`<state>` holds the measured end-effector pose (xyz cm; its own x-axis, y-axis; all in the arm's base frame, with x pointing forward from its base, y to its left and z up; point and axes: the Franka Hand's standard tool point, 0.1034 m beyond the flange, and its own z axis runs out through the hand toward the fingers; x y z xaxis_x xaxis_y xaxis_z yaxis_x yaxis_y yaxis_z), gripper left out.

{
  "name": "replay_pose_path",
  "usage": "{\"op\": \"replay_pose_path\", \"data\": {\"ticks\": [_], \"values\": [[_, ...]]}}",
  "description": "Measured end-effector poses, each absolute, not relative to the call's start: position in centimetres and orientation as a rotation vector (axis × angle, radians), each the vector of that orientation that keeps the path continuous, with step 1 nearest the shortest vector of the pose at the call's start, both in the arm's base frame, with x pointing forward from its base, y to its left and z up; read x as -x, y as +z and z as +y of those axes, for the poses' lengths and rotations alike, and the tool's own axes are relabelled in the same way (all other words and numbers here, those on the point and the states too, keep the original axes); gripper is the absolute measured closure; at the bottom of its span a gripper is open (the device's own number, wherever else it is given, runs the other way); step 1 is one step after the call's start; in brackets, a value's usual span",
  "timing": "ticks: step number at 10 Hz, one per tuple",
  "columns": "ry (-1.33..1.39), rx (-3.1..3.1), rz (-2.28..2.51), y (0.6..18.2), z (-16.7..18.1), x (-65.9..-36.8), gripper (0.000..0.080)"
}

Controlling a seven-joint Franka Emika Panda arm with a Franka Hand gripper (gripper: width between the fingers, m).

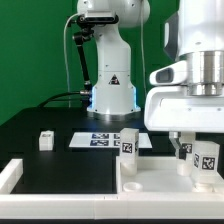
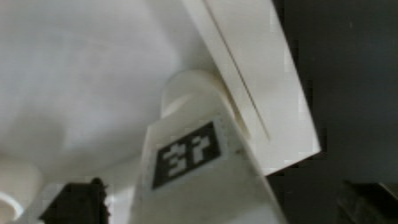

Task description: Assemble square table

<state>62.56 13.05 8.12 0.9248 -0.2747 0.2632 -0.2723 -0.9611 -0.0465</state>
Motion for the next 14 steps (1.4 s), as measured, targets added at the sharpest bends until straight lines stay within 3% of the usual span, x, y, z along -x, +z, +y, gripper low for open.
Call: {"op": "replay_pose_path", "data": {"ticks": [1, 3, 4, 5, 13, 14], "values": [[-0.422, 3.061, 0.483, 8.1, 13.0, -62.6, 0.0151], [-0.421, 3.051, 0.523, 8.0, 13.0, -62.5, 0.0408], [-0.416, 3.030, 0.612, 7.9, 12.7, -62.5, 0.0408], [-0.413, 2.990, 0.745, 7.9, 12.5, -62.5, 0.0504], [-0.078, 2.172, 1.988, 7.6, 11.1, -62.7, 0.0505], [-0.088, 2.178, 1.984, 7.6, 11.1, -62.7, 0.0414]]}}
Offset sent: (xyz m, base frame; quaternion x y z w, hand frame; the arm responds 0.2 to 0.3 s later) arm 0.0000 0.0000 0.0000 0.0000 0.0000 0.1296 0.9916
